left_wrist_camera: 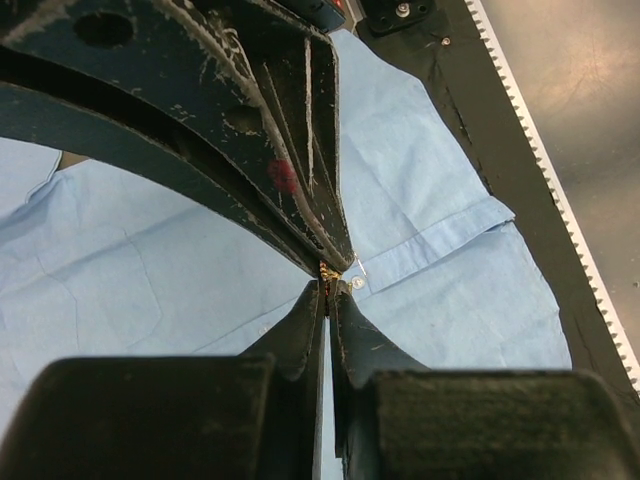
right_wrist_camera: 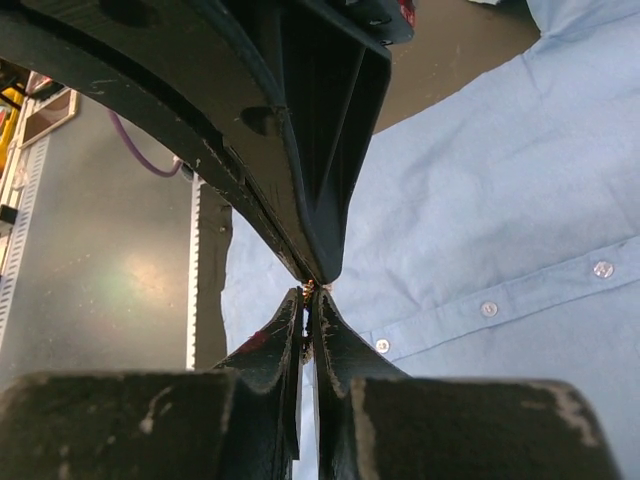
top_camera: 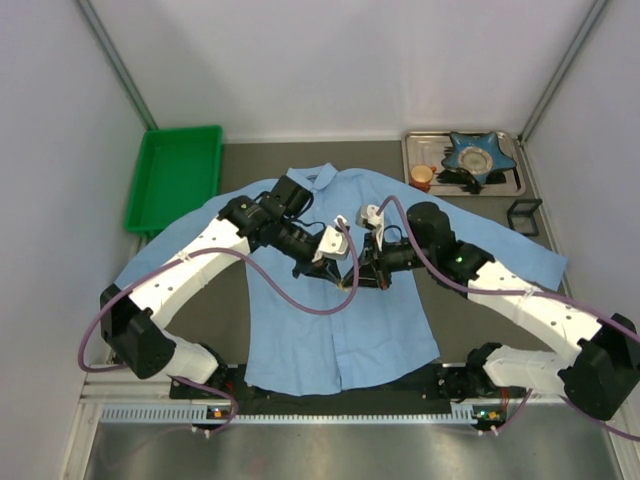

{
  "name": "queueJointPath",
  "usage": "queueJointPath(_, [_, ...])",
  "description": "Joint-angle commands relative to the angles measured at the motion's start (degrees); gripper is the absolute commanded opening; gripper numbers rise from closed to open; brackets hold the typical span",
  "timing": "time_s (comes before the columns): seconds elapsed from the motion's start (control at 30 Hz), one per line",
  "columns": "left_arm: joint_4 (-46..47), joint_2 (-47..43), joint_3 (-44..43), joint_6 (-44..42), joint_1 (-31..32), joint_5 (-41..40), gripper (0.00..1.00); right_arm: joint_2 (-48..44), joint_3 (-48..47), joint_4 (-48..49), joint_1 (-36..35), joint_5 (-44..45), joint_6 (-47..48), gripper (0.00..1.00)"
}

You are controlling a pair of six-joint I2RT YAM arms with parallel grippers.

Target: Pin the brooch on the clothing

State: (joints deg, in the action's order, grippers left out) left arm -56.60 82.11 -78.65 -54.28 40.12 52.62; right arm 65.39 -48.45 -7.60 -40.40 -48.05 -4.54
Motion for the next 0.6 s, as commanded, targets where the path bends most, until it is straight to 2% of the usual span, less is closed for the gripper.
queueJointPath(0.0, [2.6,-0.4,-0.9,2.2,-0.3,0.1,0.13,0.1,-3.6,2.1,-0.6,2.3,1.1,0.00])
queueJointPath(0.03, [5.0,-0.5,-0.9,6.7,-0.8,-0.8,0.33,0.0,-4.0,2.1,-0.6,2.5,1.4,0.00])
queueJointPath(0.1, [7.8,-1.2,-0.7,10.8,-6.4,3.7,0.47,0.1,-5.8,2.1,0.8,2.4,2.0,0.00])
queueJointPath(0.13, [12.8,-1.4,-0.2,17.7,-9.0,6.1,0.55,0.4,-6.6,2.4,1.5,2.2,1.6,0.00])
queueJointPath(0.17, [17.1,-2.3,0.3,22.4,-14.6,10.4,0.65,0.6,-7.4,3.6,4.0,1.4,0.9,0.00])
queueJointPath(0.2, [21.8,-3.0,1.2,27.6,-17.4,12.7,0.68,1.0,-8.8,5.1,5.3,0.6,-2.4,0.00])
queueJointPath(0.23, [27.4,-3.7,4.4,40.0,-20.0,13.9,0.69,1.2,-9.5,7.0,6.7,0.0,-4.5,0.00])
queueJointPath(0.27, [42.5,-5.9,6.6,47.0,-24.0,14.4,0.70,1.5,-10.0,11.9,8.0,-0.3,-7.0,0.00])
queueJointPath(0.3, [50.2,-6.9,9.3,53.9,-25.7,14.4,0.70,1.7,-11.0,14.9,10.2,0.0,-12.5,0.00])
queueJointPath(0.33, [60.7,-8.1,15.2,68.7,-27.4,14.4,0.70,1.8,-11.3,17.7,11.1,0.6,-15.6,0.00])
queueJointPath(0.37, [77.6,-9.3,18.2,76.1,-29.3,13.7,0.71,1.9,-11.6,20.4,11.7,2.0,-18.8,0.00])
queueJointPath(0.4, [86.3,-9.7,20.8,87.8,-29.7,11.9,0.72,1.9,-12.0,25.4,12.4,2.8,-24.0,0.00])
queueJointPath(0.47, [96.6,-9.3,25.7,96.8,-29.7,10.1,0.72,2.3,-12.2,28.8,12.4,4.7,-27.7,0.00])
queueJointPath(0.5, [105.6,-8.9,26.8,104.8,-29.5,7.8,0.72,2.3,-11.9,31.8,12.5,4.9,-31.5,0.00])
queueJointPath(0.57, [113.9,-7.2,29.1,111.2,-28.5,6.2,0.72,2.4,-11.3,33.7,12.5,5.6,-34.7,0.00])
